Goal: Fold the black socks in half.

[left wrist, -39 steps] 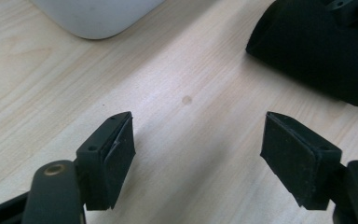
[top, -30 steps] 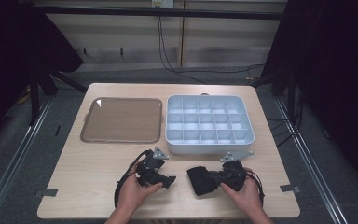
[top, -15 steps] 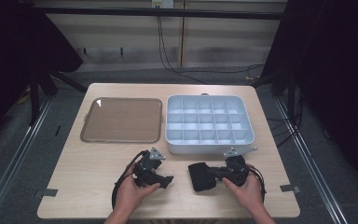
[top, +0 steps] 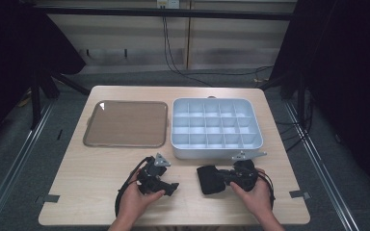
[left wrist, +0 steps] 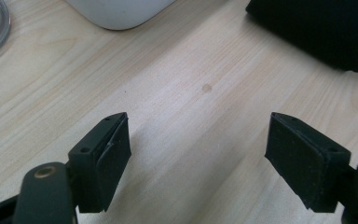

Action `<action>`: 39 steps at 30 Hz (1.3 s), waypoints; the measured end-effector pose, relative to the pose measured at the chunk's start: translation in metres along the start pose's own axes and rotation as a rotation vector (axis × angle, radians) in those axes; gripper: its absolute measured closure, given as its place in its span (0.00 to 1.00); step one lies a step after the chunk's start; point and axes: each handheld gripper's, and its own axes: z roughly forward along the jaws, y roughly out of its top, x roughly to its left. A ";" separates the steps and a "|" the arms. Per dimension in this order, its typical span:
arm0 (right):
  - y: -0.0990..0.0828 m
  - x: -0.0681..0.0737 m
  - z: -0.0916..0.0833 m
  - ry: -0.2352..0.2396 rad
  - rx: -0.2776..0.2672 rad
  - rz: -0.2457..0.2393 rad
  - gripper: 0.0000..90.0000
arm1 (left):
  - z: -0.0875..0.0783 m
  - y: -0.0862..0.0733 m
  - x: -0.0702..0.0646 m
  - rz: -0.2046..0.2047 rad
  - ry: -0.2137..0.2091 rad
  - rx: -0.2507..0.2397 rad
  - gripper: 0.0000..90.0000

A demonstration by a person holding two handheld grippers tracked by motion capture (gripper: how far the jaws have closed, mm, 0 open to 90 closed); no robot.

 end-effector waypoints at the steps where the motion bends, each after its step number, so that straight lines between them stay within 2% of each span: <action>1: 0.001 0.001 -0.002 -0.008 -0.003 -0.002 0.81 | 0.000 0.000 0.000 0.001 0.000 -0.002 0.24; 5: 0.004 0.004 -0.009 -0.019 -0.018 -0.010 0.69 | -0.001 0.001 -0.001 0.007 -0.005 0.000 0.24; 7: 0.003 0.006 -0.010 -0.042 -0.023 -0.017 0.65 | -0.001 0.001 -0.002 0.009 -0.005 -0.006 0.24; 9: -0.002 0.005 -0.005 -0.030 -0.006 -0.016 0.62 | 0.000 0.001 -0.003 0.008 -0.006 -0.001 0.24; 10: -0.004 0.005 -0.003 -0.044 0.002 -0.015 0.61 | 0.000 0.001 -0.003 0.009 -0.005 0.001 0.24; 12: -0.006 0.004 0.000 -0.042 0.018 -0.017 0.60 | 0.000 0.002 -0.004 0.013 -0.009 0.000 0.24; 13: -0.007 0.003 0.001 -0.057 0.013 -0.022 0.60 | 0.000 0.002 -0.004 0.015 -0.009 -0.007 0.24; 14: -0.008 0.001 0.002 -0.048 0.015 -0.010 0.61 | 0.000 0.002 -0.005 0.017 -0.016 -0.007 0.24; 15: -0.010 0.000 0.003 -0.049 0.010 -0.010 0.60 | 0.000 0.002 -0.005 0.023 -0.004 -0.004 0.24; 18: -0.013 -0.002 0.005 -0.053 -0.006 -0.028 0.60 | 0.003 0.002 -0.005 0.028 0.001 -0.011 0.24; 24: -0.016 -0.006 0.008 -0.031 -0.020 -0.007 0.65 | 0.007 0.000 -0.006 0.049 -0.006 0.003 0.24; 25: -0.016 -0.006 0.008 -0.030 -0.020 -0.001 0.68 | 0.007 0.001 -0.006 0.049 -0.009 0.002 0.24; 26: -0.017 -0.007 0.009 -0.002 -0.022 0.002 0.74 | 0.007 0.001 -0.006 0.047 -0.019 0.008 0.24; 27: -0.017 -0.007 0.009 0.006 -0.022 0.004 0.74 | 0.008 0.000 -0.007 0.048 -0.007 0.004 0.24; 29: -0.016 -0.005 0.009 0.000 -0.018 -0.008 0.76 | 0.009 0.000 -0.007 0.055 -0.007 0.006 0.24; 31: -0.016 -0.005 0.009 0.006 -0.013 -0.001 0.80 | 0.010 0.000 -0.007 0.055 -0.003 0.002 0.24; 34: -0.013 -0.001 0.008 -0.010 0.006 -0.003 0.84 | 0.009 -0.001 -0.006 0.059 -0.003 0.000 0.24; 39: -0.010 0.001 0.008 -0.025 0.017 -0.014 0.87 | 0.009 -0.001 -0.002 0.055 0.004 -0.012 0.23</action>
